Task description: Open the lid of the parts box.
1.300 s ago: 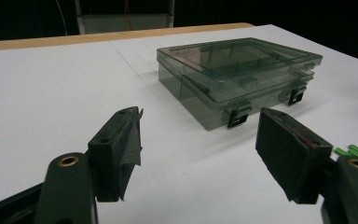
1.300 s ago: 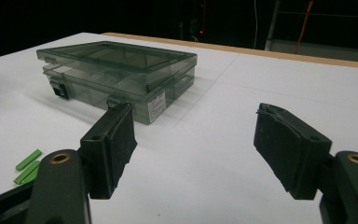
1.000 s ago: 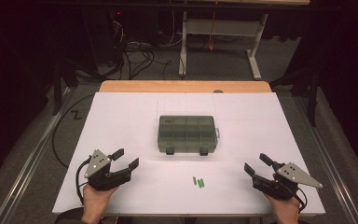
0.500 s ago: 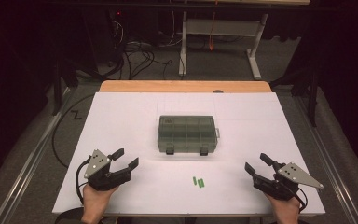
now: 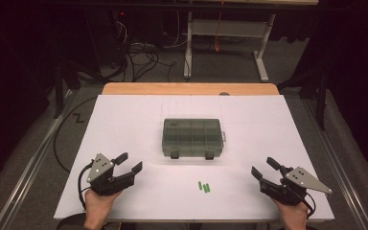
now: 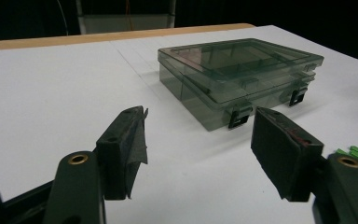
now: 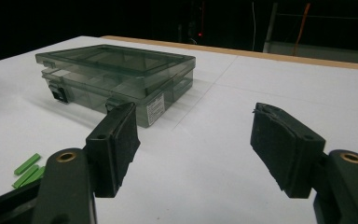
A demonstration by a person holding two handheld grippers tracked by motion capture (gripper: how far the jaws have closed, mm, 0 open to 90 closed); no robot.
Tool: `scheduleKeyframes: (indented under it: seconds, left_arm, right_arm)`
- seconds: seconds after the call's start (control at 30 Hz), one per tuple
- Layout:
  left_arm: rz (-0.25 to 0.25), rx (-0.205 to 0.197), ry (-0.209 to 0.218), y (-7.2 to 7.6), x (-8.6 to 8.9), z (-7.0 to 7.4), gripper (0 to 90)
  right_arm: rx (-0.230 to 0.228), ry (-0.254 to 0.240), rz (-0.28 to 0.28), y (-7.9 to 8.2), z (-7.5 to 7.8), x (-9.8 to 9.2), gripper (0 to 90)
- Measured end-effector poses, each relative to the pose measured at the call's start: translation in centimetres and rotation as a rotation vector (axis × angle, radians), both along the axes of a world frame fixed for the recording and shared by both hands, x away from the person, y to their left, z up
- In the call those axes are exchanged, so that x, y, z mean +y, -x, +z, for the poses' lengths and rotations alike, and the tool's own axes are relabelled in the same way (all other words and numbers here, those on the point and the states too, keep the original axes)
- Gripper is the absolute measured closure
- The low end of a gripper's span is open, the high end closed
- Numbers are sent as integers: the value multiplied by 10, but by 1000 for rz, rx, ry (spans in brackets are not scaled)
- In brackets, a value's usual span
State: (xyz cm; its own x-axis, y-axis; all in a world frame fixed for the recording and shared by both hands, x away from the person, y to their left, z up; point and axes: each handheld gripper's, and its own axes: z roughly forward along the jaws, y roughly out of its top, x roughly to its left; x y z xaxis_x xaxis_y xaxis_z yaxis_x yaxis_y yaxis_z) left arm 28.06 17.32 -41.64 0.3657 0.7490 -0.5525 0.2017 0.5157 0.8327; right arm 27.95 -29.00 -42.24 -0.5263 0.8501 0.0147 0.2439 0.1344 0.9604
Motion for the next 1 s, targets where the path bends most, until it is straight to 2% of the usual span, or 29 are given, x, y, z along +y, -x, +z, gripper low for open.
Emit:
scheduleKeyframes:
  seconds: [0.27,0.43,0.7,1.0]
  left_arm:
    - [-6,0,-6,0,1,0,386]
    - [-20,-9,-30,-1,-2,-1,384]
    - [-24,-10,-21,-3,-2,0,391]
    - [-32,-7,-37,-7,-3,-1,412]
  right_arm:
    - [-4,0,2,-1,0,0,339]
    - [-6,-8,2,-1,0,0,347]
    - [-3,-4,7,-3,0,2,370]
    - [6,-16,14,-6,2,5,399]
